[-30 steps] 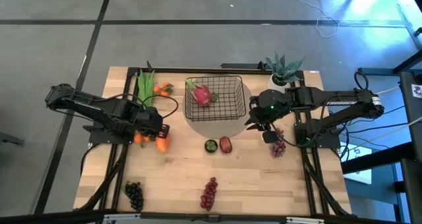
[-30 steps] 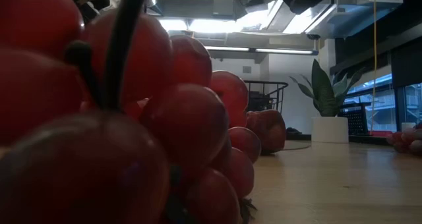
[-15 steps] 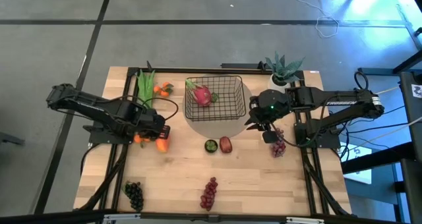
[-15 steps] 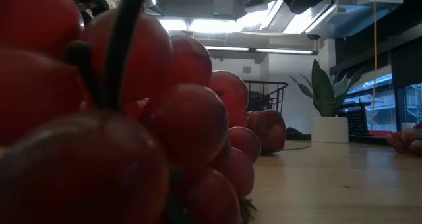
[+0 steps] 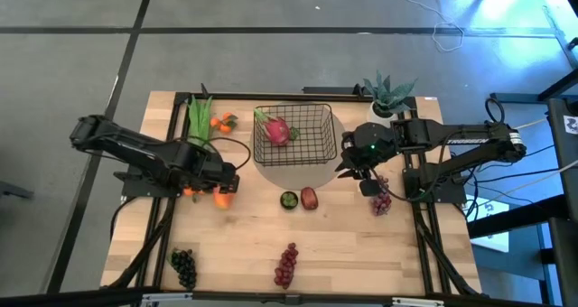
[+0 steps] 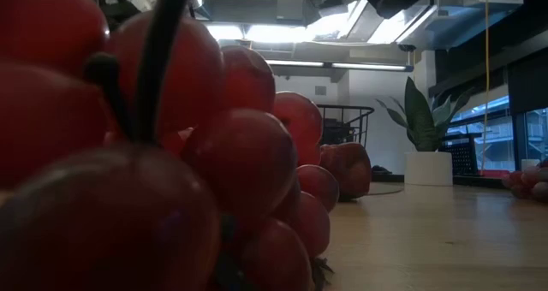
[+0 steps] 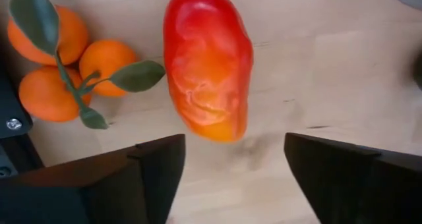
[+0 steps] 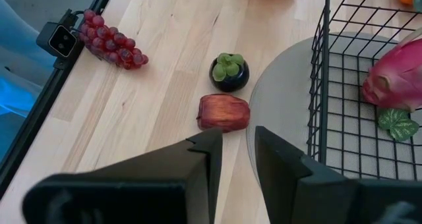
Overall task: Build produce basket
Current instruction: Put the mango into the wire basket
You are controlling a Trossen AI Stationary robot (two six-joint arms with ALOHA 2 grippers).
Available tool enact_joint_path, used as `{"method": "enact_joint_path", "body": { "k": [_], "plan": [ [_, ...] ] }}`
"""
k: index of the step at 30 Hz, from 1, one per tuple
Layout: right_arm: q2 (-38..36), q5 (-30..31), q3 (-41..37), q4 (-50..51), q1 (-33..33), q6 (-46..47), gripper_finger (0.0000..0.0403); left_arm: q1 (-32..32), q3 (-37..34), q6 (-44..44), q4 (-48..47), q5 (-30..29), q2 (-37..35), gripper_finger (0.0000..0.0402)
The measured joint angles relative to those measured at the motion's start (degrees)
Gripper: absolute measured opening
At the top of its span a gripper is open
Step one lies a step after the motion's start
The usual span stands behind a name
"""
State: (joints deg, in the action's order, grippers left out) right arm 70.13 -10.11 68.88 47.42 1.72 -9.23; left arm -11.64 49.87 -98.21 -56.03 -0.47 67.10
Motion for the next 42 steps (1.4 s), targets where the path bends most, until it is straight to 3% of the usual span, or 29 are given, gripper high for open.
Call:
{"method": "enact_joint_path", "body": {
  "k": [10,27,42],
  "plan": [
    [0.00,0.00,0.00,-0.01,0.00,0.00,0.0081,0.00,0.00,-0.27,-0.47,-1.54,5.70,0.0312],
    [0.02,0.01,-0.02,-0.19,0.00,-0.01,0.0081,-0.34,-0.28,-0.21,1.59,-4.79,12.55,0.0314],
    [0.02,0.02,-0.02,-0.44,0.00,-0.02,0.0081,-0.92,-8.48,-0.23,13.80,-4.42,12.53,0.0314]
  ]
}}
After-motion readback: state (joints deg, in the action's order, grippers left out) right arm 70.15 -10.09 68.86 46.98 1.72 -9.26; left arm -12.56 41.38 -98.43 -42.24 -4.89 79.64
